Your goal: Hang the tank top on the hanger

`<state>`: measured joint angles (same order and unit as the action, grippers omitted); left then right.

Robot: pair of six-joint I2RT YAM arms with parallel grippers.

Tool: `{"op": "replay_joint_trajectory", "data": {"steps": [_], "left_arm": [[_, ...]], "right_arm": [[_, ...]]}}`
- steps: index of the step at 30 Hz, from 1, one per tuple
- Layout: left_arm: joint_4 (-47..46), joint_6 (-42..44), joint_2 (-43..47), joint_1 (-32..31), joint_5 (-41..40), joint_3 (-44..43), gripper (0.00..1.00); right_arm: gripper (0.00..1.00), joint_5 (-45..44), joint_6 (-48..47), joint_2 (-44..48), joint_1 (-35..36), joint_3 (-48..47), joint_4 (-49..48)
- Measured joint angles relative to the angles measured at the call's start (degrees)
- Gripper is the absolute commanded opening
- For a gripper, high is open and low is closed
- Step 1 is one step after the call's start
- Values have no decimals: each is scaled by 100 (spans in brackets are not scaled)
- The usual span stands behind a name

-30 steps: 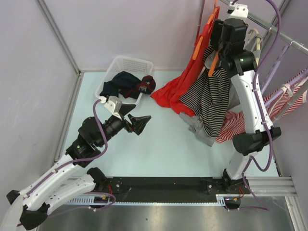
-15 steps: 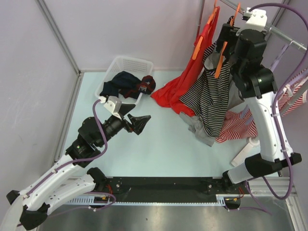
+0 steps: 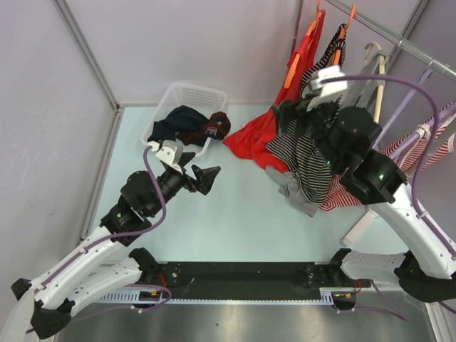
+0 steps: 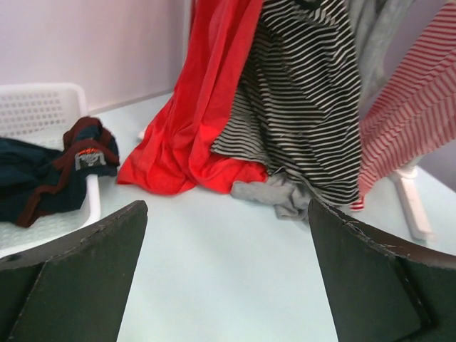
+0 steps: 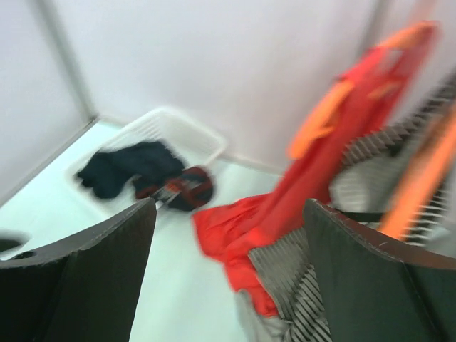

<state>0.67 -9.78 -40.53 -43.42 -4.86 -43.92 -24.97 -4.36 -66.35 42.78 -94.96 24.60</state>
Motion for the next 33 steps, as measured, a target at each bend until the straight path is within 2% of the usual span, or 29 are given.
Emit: {"op": "replay_joint_trajectory", "data": {"steps": [5, 9, 15, 20, 26, 33], "left_arm": [[262, 138, -116, 79, -227, 0, 100], [525, 140, -9, 282, -402, 0, 99], [1130, 70, 372, 387, -549, 0, 99], [1552, -136, 542, 387, -715, -2, 100], [2013, -297, 549, 391, -925, -2, 99], [2267, -455, 616, 393, -1008, -2, 99]], "right_arm": [[89, 0, -422, 170, 1169, 761, -363], [90, 173, -415, 245, 1554, 1628, -518], [90, 977, 210, 442, 1180, 3357, -879], [90, 1556, 721, 1056, 638, 4653, -1036], [91, 1836, 1001, 1932, 168, 5027, -1060], [91, 1950, 1110, 2275, 66, 5160, -1132]]}}
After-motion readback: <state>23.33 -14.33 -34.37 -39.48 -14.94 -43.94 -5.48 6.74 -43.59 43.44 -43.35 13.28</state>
